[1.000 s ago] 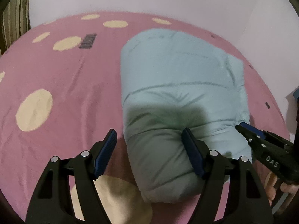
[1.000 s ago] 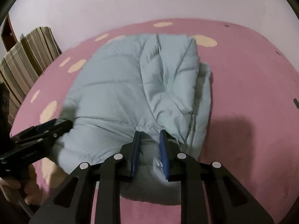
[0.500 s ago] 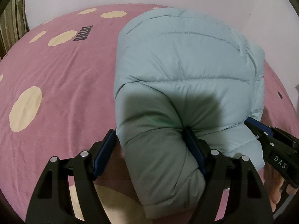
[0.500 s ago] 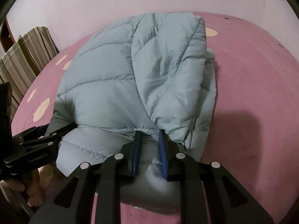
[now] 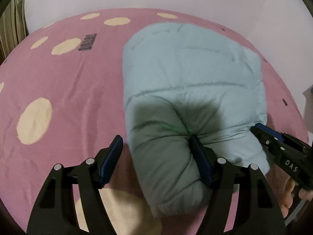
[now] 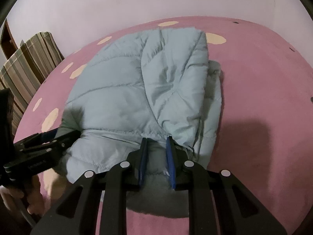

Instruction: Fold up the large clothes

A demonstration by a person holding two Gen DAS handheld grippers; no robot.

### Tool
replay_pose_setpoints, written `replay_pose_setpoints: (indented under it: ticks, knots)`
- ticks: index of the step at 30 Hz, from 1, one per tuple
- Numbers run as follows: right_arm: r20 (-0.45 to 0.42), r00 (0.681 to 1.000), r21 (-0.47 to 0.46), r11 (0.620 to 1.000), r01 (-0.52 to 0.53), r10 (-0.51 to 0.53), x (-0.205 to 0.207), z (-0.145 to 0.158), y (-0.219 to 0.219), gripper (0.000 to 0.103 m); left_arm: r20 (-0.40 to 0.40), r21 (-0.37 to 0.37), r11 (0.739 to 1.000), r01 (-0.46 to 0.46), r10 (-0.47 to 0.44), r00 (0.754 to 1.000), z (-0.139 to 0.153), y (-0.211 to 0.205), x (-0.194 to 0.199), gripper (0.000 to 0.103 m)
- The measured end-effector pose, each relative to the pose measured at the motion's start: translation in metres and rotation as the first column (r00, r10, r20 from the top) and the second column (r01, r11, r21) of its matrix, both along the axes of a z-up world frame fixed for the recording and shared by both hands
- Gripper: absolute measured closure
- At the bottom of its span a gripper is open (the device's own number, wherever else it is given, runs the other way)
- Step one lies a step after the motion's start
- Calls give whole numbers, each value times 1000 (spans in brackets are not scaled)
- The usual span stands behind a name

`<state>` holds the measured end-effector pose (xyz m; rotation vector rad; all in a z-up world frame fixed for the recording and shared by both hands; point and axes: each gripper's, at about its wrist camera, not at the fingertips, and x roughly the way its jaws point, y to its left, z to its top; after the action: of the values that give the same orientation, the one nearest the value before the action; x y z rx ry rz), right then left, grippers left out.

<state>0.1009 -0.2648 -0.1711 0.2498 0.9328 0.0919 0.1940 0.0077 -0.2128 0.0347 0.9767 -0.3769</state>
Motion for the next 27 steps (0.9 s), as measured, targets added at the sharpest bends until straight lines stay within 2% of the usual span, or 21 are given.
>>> replay_pose_setpoints:
  ticks: [4,7,10,13,17,22,27]
  knots:
    - [64,998,0,1000,11,-11,3,32,-7,84,85,-47,999,-20,24,996,39,14,9,33]
    - [114,993,-1,999,37,-37,24,53,-15,84,93,-60,998,-33,39,995,49,10,31,33]
    - [144,988,-1,998,60,-60,51,61,-19,84,68,-58,997,-58,62,996,45,-3,67,33]
    - [112,991,-15,997,72,-70,82,49,-21,84,33,-57,996,-75,77,996,35,-12,91,33]
    - [36,996,-35,996,84,-82,101,22,-22,84,-1,-11,998,-65,65,998,19,-25,107,33]
    - [-36,995,-36,995,92,-93,108,-9,-23,84,-39,72,996,-50,53,998,-4,-39,114,33]
    - [-53,993,4,994,110,-110,110,-30,-29,85,-28,121,992,-42,45,999,-18,-49,114,33]
